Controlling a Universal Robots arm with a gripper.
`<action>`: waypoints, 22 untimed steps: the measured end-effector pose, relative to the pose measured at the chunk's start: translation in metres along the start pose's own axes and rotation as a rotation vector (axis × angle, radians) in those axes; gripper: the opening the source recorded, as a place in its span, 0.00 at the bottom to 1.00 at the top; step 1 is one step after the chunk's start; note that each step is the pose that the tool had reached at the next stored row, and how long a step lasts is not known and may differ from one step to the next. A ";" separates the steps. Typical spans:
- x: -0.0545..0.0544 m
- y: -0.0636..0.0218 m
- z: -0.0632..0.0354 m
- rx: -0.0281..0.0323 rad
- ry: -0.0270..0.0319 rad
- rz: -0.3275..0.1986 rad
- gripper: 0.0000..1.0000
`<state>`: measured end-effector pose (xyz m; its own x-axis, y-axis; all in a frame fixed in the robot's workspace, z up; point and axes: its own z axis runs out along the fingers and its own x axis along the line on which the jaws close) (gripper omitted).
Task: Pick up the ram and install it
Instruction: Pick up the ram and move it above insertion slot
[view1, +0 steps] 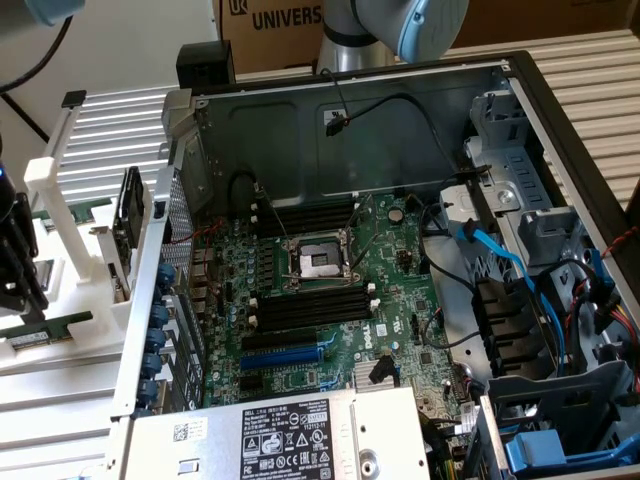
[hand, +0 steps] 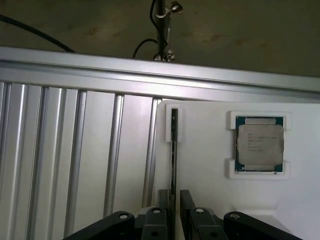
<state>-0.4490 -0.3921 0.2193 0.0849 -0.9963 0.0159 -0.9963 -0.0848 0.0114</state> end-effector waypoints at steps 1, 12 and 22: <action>0.000 0.0000 0.0005 0.0019 0.0004 0.000 0.24; -0.002 -0.0002 0.0094 0.0336 0.0063 0.001 0.24; -0.003 -0.0002 0.0169 0.0478 0.0076 0.001 0.24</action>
<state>-0.4492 -0.3898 0.2023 0.0838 -0.9962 0.0235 -0.9957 -0.0846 -0.0364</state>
